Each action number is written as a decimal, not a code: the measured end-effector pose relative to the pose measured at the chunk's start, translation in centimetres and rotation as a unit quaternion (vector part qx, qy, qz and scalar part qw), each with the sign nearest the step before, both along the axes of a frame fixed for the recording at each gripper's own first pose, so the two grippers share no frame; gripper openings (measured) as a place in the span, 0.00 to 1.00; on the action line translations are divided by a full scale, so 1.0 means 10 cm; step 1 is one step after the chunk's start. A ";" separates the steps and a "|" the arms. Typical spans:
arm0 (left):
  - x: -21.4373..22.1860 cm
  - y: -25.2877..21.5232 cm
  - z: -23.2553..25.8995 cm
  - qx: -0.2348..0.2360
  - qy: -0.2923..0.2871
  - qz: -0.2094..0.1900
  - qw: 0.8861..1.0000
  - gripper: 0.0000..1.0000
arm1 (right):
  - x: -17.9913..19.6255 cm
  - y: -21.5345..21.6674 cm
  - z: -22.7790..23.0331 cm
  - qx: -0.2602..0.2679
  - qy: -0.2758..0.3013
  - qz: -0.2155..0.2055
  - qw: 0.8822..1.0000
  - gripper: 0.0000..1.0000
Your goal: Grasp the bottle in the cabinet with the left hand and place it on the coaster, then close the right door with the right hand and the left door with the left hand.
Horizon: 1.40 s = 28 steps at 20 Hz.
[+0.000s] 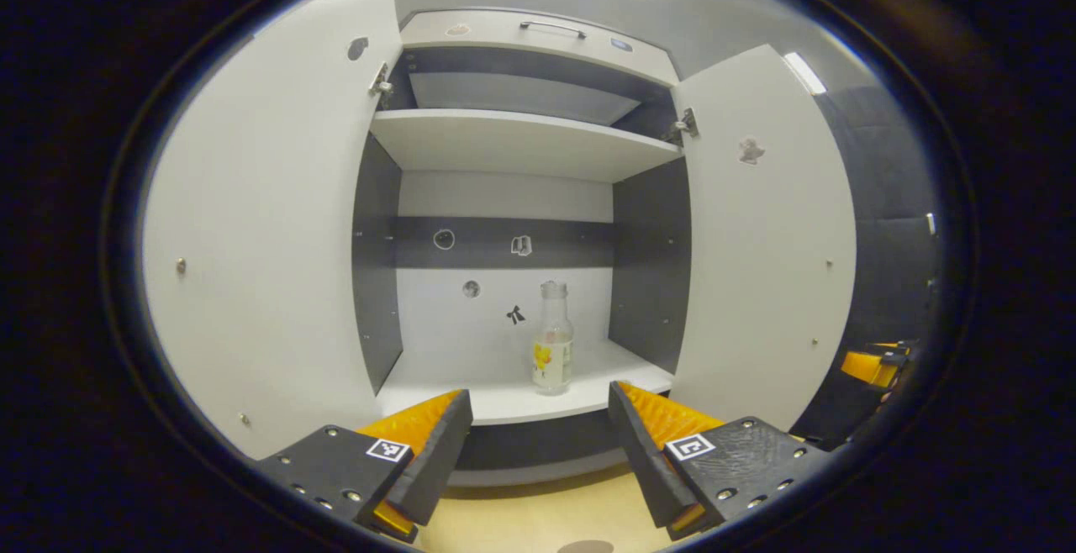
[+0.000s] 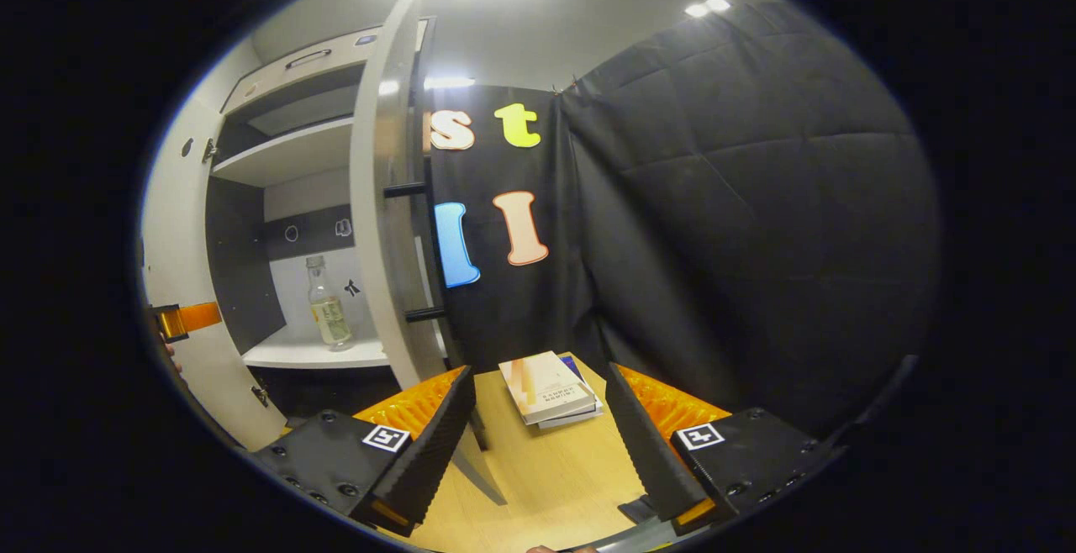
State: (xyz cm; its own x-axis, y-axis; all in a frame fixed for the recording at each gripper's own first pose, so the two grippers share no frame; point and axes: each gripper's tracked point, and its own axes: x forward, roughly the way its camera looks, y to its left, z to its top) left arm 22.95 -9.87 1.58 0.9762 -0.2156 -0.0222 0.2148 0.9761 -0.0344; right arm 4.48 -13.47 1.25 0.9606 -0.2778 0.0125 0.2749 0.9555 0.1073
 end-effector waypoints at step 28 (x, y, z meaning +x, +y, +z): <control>2.27 -0.71 0.10 0.010 -0.003 0.006 1.000 0.92 | 0.96 -1.00 0.11 0.003 -0.006 -0.033 0.999 0.99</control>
